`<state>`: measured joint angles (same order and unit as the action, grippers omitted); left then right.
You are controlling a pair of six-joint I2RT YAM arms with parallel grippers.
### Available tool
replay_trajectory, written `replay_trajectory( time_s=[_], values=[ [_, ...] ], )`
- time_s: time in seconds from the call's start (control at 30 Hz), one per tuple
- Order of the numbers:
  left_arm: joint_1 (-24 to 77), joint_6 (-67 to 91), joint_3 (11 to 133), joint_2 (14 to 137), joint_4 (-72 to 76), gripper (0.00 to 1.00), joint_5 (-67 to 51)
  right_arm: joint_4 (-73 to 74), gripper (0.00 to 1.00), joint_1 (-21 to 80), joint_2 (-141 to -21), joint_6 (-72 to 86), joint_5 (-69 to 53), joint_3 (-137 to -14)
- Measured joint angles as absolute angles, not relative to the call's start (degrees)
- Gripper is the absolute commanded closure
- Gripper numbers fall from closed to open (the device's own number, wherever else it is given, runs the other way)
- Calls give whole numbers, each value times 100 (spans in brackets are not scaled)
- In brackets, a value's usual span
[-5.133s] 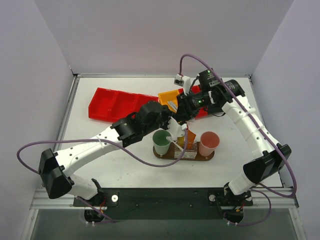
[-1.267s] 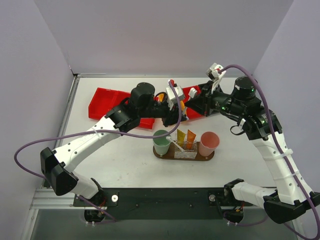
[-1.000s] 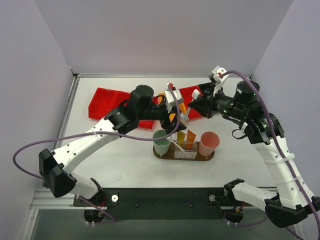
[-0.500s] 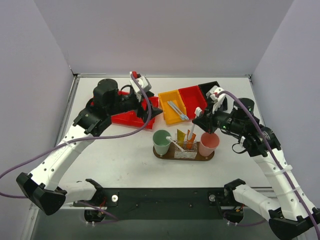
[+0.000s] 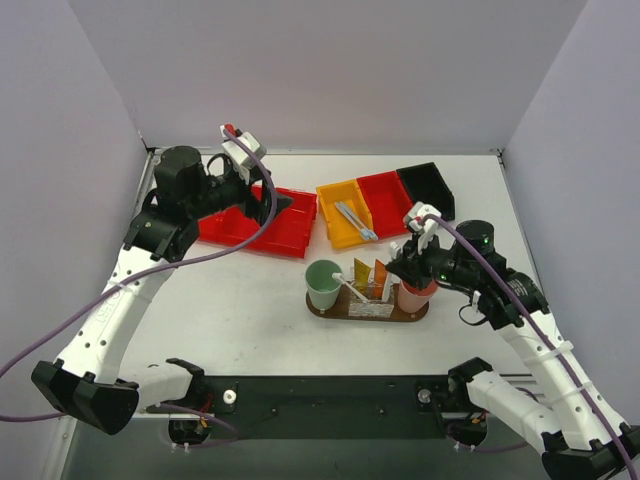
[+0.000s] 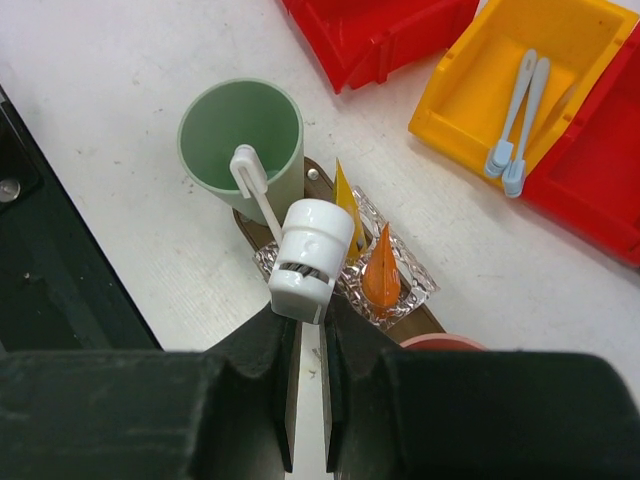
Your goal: Prepare toiletry sets of a toothbrush and toothpaste on the tray
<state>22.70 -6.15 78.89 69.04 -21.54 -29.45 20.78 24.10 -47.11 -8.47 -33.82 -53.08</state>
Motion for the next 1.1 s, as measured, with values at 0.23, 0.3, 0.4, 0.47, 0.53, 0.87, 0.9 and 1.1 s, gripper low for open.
replay_trajectory(
  time_s=[0.23, 0.3, 0.4, 0.47, 0.53, 0.87, 0.9, 1.1],
  values=[
    [2071, -604, 7891, 6847, -2156, 10, -3096, 1918, 100, 2410, -4646, -1087, -3341, -4989],
    [2025, -604, 7889, 6842, -2158, 10, -3118, 1863, 100, 2410, -4622, -1129, -3326, -4958],
    [1997, -600, 7889, 6842, -2158, 10, -3148, 1772, 100, 2410, -4604, -1179, -3315, -4958],
    [1986, -600, 7889, 6842, -2156, 10, -3162, 1715, 100, 2410, -4595, -1197, -3315, -4956],
    [1975, -600, 7889, 6842, -2156, 10, -3166, 1680, 100, 2410, -4593, -1205, -3315, -4956],
    [1933, -602, 7872, 6842, -2154, 10, -3177, 1494, 100, 2410, -4593, -1205, -3317, -4735],
    [1933, -604, 7863, 6842, -2152, 9, -3177, 1472, 100, 2410, -4593, -1205, -3317, -4709],
    [1931, -602, 7822, 6842, -2143, 10, -3179, 1256, 100, 2410, -4541, -1177, -3319, -4412]
  ],
)
